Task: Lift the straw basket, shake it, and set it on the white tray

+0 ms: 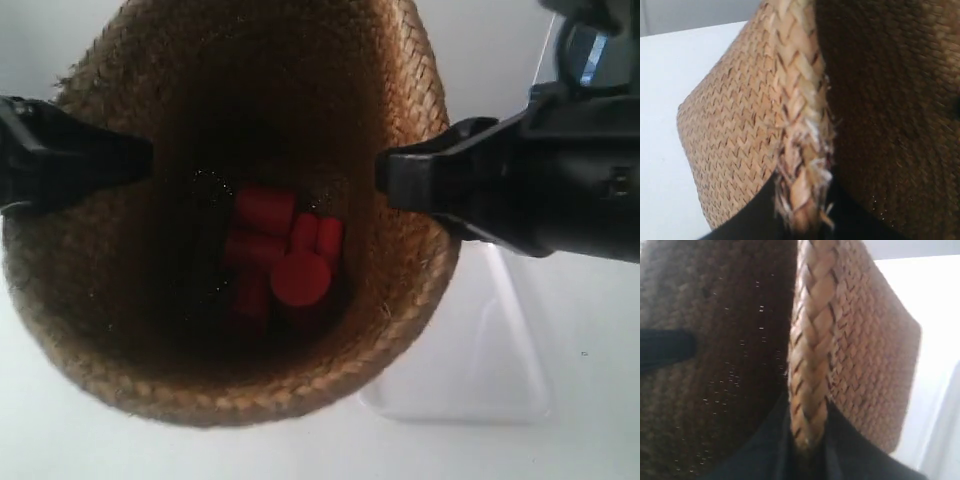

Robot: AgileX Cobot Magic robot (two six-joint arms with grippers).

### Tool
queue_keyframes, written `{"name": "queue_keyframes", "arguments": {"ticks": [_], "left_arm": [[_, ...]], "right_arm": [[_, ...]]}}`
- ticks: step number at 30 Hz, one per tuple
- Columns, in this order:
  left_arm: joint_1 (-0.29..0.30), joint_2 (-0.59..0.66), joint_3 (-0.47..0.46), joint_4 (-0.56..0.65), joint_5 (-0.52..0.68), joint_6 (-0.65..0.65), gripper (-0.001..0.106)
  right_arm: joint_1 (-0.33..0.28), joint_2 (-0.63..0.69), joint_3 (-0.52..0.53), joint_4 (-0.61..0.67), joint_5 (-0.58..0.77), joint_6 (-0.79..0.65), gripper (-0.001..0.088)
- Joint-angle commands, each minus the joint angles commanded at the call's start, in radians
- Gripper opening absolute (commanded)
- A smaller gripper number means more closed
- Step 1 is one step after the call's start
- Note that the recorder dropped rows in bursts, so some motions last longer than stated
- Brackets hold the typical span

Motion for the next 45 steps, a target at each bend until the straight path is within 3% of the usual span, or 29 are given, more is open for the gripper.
{"name": "queue_keyframes", "arguments": {"ticks": [3, 4, 6, 9, 12, 15, 16, 18, 21, 24, 27, 28, 30, 33, 36, 38, 40, 43, 45], "left_arm": [[0.006, 0.085, 0.108, 0.01, -0.191, 0.0, 0.0], [0.011, 0.118, 0.113, 0.01, -0.194, -0.002, 0.0], [0.0, 0.117, 0.052, 0.013, -0.075, 0.001, 0.0], [-0.038, 0.037, -0.055, 0.023, 0.087, 0.113, 0.0], [-0.047, 0.019, -0.018, 0.03, -0.03, 0.133, 0.0], [-0.047, 0.115, 0.07, 0.028, -0.253, 0.084, 0.0], [-0.047, 0.125, 0.064, 0.027, -0.246, 0.062, 0.0], [-0.051, 0.106, 0.008, 0.027, -0.126, 0.045, 0.0], [-0.053, 0.027, -0.074, 0.032, 0.05, 0.069, 0.0], [-0.049, 0.006, -0.049, 0.08, -0.008, 0.09, 0.0], [-0.047, 0.113, 0.033, 0.088, -0.156, 0.025, 0.0], [-0.047, 0.139, 0.034, 0.088, -0.151, 0.008, 0.0], [-0.057, 0.143, -0.013, 0.066, -0.05, -0.002, 0.0], [-0.077, 0.07, -0.09, 0.07, 0.092, 0.084, 0.0], [-0.078, 0.057, -0.042, 0.09, -0.019, 0.099, 0.0], [-0.078, 0.122, 0.026, 0.078, -0.149, 0.072, 0.0], [-0.078, 0.17, 0.035, 0.068, -0.176, 0.055, 0.0], [-0.08, 0.113, -0.062, 0.058, -0.012, 0.059, 0.0], [-0.08, 0.048, -0.118, 0.056, 0.058, 0.059, 0.0]], "right_arm": [[-0.046, 0.11, 0.087, -0.262, -0.157, 0.167, 0.0], [-0.063, 0.149, 0.084, -0.306, -0.156, 0.226, 0.0], [-0.058, 0.158, 0.051, -0.258, -0.118, 0.295, 0.0], [0.021, 0.044, 0.006, -0.166, -0.083, 0.224, 0.0], [0.046, -0.005, 0.038, -0.274, -0.132, 0.226, 0.0], [-0.009, 0.114, 0.085, -0.412, -0.166, 0.275, 0.0], [-0.026, 0.15, 0.078, -0.423, -0.137, 0.302, 0.0], [-0.024, 0.148, 0.037, -0.316, -0.044, 0.356, 0.0], [0.04, 0.011, 0.0, -0.186, -0.039, 0.226, 0.0], [0.041, -0.037, 0.044, -0.301, -0.125, 0.233, 0.0], [-0.028, 0.074, 0.092, -0.519, -0.118, 0.407, 0.0], [-0.043, 0.117, 0.091, -0.528, -0.102, 0.442, 0.0], [-0.04, 0.129, 0.055, -0.439, -0.046, 0.462, 0.0], [0.024, -0.003, 0.004, -0.289, -0.03, 0.28, 0.0], [0.032, -0.049, 0.04, -0.363, -0.083, 0.277, 0.0], [0.008, 0.023, 0.087, -0.472, -0.105, 0.311, 0.0], [-0.004, 0.099, 0.074, -0.515, -0.053, 0.318, 0.0], [0.021, 0.056, -0.026, -0.332, 0.072, 0.286, 0.0], [0.055, -0.03, -0.064, -0.236, 0.075, 0.198, 0.0]]}}
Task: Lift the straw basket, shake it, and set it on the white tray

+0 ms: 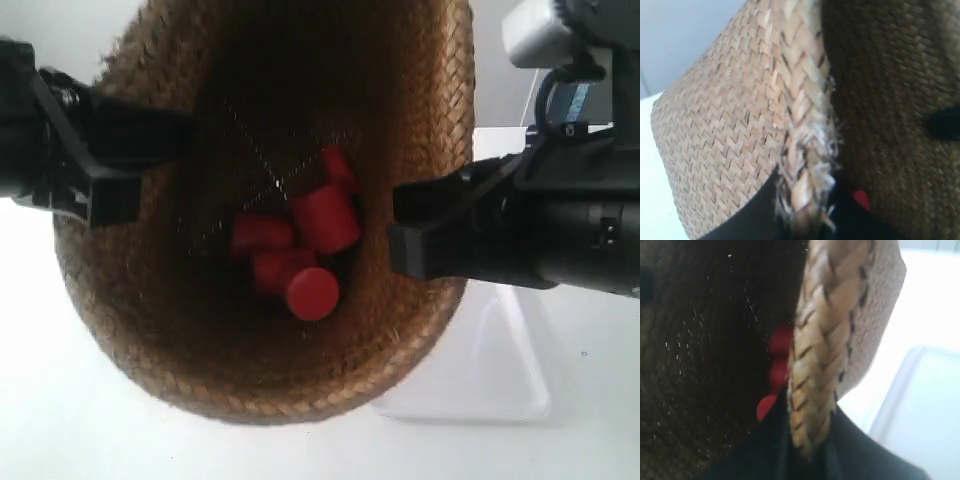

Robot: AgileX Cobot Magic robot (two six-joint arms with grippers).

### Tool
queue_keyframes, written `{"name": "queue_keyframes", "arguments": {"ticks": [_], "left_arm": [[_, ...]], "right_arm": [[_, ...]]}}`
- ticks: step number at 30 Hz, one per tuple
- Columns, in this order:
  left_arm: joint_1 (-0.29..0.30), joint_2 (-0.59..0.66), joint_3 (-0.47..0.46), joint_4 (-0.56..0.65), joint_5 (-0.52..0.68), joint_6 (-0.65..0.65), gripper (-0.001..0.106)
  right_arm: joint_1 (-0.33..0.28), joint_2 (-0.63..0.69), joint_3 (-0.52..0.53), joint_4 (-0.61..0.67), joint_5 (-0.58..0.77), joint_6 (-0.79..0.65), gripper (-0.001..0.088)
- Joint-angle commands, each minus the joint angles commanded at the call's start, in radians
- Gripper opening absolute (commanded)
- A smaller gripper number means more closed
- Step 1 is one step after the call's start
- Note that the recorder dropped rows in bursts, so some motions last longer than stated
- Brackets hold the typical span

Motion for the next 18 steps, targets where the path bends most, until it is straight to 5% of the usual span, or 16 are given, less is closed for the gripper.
{"name": "queue_keyframes", "arguments": {"ticks": [3, 6, 8, 10, 13, 15, 16, 18], "left_arm": [[0.0, -0.03, 0.038, 0.074, -0.064, 0.0, 0.0], [0.002, 0.048, 0.128, 0.07, -0.215, -0.024, 0.0], [0.002, 0.076, 0.112, 0.052, -0.204, -0.05, 0.0], [0.0, 0.036, 0.036, 0.037, -0.077, -0.094, 0.0], [0.0, -0.05, -0.037, 0.057, 0.017, -0.073, 0.0], [0.0, -0.057, -0.005, 0.101, -0.038, -0.086, 0.0], [0.002, -0.003, 0.078, 0.123, -0.151, -0.11, 0.0], [-0.002, 0.048, 0.082, 0.075, -0.169, -0.15, 0.0]], "right_arm": [[0.017, -0.059, 0.044, -0.033, -0.075, -0.013, 0.0], [-0.012, 0.032, 0.13, -0.242, -0.199, 0.071, 0.0], [-0.031, 0.092, 0.11, -0.296, -0.142, 0.162, 0.0], [-0.017, 0.057, 0.034, -0.15, -0.032, 0.2, 0.0], [0.038, -0.041, -0.024, 0.07, -0.018, 0.011, 0.0], [0.042, -0.043, 0.015, -0.024, -0.062, 0.008, 0.0], [0.019, 0.041, 0.085, -0.226, -0.116, 0.156, 0.0], [-0.001, 0.135, 0.07, -0.33, -0.042, 0.38, 0.0]]}}
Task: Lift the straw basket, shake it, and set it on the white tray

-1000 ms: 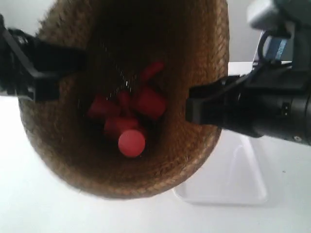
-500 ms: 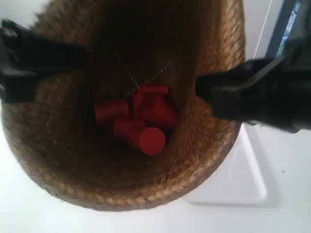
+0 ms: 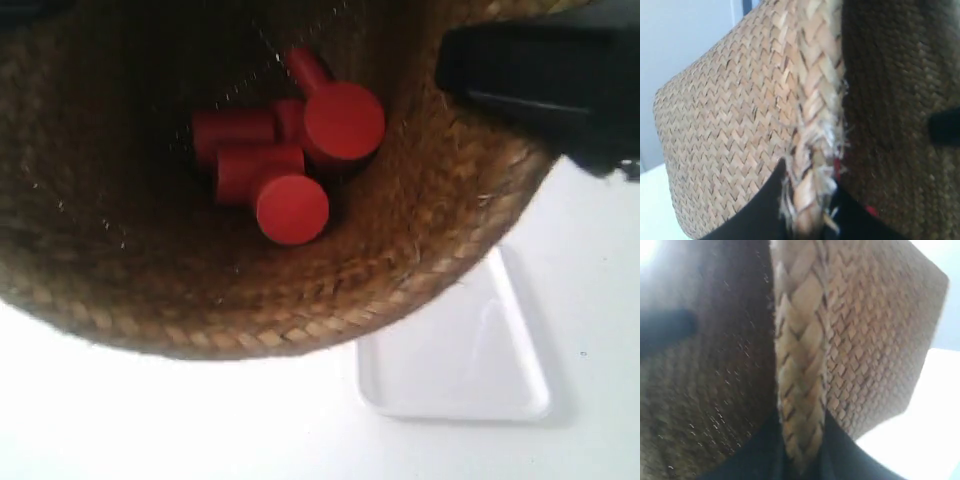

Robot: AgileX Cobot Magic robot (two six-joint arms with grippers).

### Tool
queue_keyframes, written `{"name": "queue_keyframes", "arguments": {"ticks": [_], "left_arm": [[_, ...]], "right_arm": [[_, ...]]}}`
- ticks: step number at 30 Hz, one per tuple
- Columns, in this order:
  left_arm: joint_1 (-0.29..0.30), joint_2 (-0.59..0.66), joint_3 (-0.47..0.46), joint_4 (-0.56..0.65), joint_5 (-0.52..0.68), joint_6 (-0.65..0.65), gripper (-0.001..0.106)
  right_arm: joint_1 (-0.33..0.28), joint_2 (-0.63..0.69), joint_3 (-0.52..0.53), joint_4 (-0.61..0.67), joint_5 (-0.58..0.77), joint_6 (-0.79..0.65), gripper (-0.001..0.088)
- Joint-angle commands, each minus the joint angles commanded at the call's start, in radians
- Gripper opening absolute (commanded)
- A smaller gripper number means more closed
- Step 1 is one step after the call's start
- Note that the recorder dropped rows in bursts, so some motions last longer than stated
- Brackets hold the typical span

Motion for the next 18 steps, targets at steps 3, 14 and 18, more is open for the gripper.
{"name": "queue_keyframes", "arguments": {"ticks": [3, 14, 18], "left_arm": [[-0.001, -0.086, -0.107, 0.041, 0.12, 0.049, 0.0], [-0.026, 0.035, 0.005, 0.046, -0.073, -0.013, 0.0], [-0.067, -0.088, -0.165, 0.06, 0.098, 0.025, 0.0]], "right_arm": [[0.061, -0.128, -0.075, 0.184, 0.01, -0.227, 0.0], [0.061, 0.022, -0.042, -0.181, -0.014, -0.019, 0.0], [0.15, -0.129, -0.166, 0.106, -0.025, -0.239, 0.0]]}}
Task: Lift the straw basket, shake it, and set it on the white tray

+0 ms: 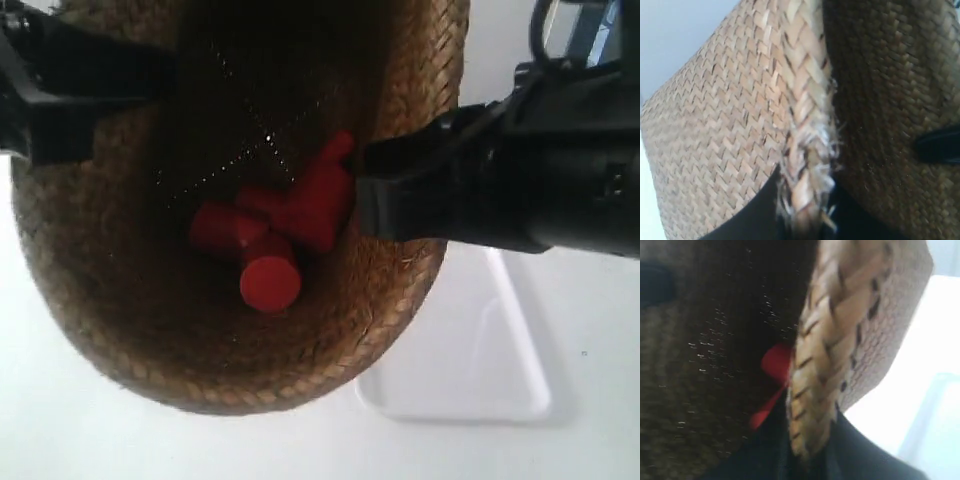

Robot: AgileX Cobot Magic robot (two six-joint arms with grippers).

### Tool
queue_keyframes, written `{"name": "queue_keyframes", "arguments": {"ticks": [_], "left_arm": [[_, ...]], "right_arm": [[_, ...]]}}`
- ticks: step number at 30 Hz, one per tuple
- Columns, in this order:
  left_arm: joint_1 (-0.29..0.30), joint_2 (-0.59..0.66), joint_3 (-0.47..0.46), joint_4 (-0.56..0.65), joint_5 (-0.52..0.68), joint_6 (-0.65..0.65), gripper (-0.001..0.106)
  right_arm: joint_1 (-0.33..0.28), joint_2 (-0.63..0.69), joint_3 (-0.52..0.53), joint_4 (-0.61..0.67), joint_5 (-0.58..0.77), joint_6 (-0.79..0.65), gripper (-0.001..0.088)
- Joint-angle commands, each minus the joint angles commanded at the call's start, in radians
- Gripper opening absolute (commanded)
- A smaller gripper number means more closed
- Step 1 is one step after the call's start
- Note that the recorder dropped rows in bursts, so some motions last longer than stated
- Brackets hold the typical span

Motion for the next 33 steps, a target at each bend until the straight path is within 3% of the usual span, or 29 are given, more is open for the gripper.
{"name": "queue_keyframes", "arguments": {"ticks": [1, 3, 4, 7, 8, 10, 12, 13, 14, 18, 19, 22, 23, 25, 27, 29, 30, 31, 33], "left_arm": [[0.0, 0.009, 0.025, 0.021, -0.036, 0.006, 0.0], [0.0, 0.116, 0.108, 0.041, -0.1, -0.037, 0.0], [-0.002, 0.142, 0.099, 0.018, -0.068, -0.081, 0.0], [-0.027, 0.084, 0.024, -0.004, 0.026, -0.068, 0.0], [-0.03, 0.057, 0.009, 0.0, 0.029, -0.044, 0.0], [-0.027, 0.029, 0.046, 0.046, -0.047, 0.006, 0.0], [-0.012, 0.063, 0.15, 0.063, -0.192, -0.032, 0.0], [-0.004, 0.092, 0.182, 0.053, -0.228, -0.063, 0.0], [0.0, 0.106, 0.192, 0.047, -0.228, -0.106, 0.0], [-0.017, 0.027, 0.106, 0.048, -0.07, -0.16, 0.0], [-0.02, 0.002, 0.084, 0.047, -0.05, -0.16, 0.0], [-0.019, -0.026, 0.115, 0.096, -0.089, -0.147, 0.0], [-0.017, 0.0, 0.156, 0.112, -0.127, -0.151, 0.0], [-0.003, 0.055, 0.183, 0.102, -0.138, -0.193, 0.0], [-0.003, 0.065, 0.142, 0.069, -0.086, -0.234, 0.0], [-0.016, 0.022, 0.065, 0.059, -0.012, -0.219, 0.0], [-0.019, 0.006, 0.041, 0.059, 0.01, -0.199, 0.0], [-0.021, -0.006, 0.031, 0.063, 0.004, -0.17, 0.0], [-0.018, 0.006, 0.074, 0.081, -0.032, -0.115, 0.0]], "right_arm": [[-0.012, 0.018, 0.035, -0.126, 0.013, 0.025, 0.0], [-0.054, 0.155, 0.095, -0.405, 0.106, 0.248, 0.0], [-0.054, 0.177, 0.075, -0.374, 0.141, 0.3, 0.0], [-0.006, 0.103, 0.012, -0.135, 0.102, 0.212, 0.0], [0.011, 0.059, 0.005, -0.116, 0.081, 0.195, 0.0], [0.017, 0.033, 0.027, -0.259, 0.077, 0.205, 0.0], [-0.014, 0.102, 0.088, -0.521, 0.128, 0.405, 0.0], [-0.025, 0.133, 0.104, -0.586, 0.15, 0.496, 0.0], [-0.028, 0.149, 0.099, -0.579, 0.173, 0.514, 0.0], [0.023, 0.03, 0.023, -0.177, 0.11, 0.292, 0.0], [0.034, -0.011, 0.017, -0.132, 0.096, 0.249, 0.0], [0.041, -0.035, 0.063, -0.249, 0.106, 0.267, 0.0], [0.033, 0.002, 0.091, -0.407, 0.131, 0.374, 0.0], [0.021, 0.059, 0.111, -0.538, 0.189, 0.547, 0.0], [0.029, 0.072, 0.065, -0.417, 0.199, 0.507, 0.0], [0.056, 0.017, 0.007, -0.207, 0.139, 0.351, 0.0], [0.066, -0.003, -0.002, -0.167, 0.104, 0.312, 0.0], [0.07, -0.021, 0.002, -0.182, 0.057, 0.302, 0.0], [0.057, 0.015, 0.042, -0.329, 0.058, 0.377, 0.0]]}}
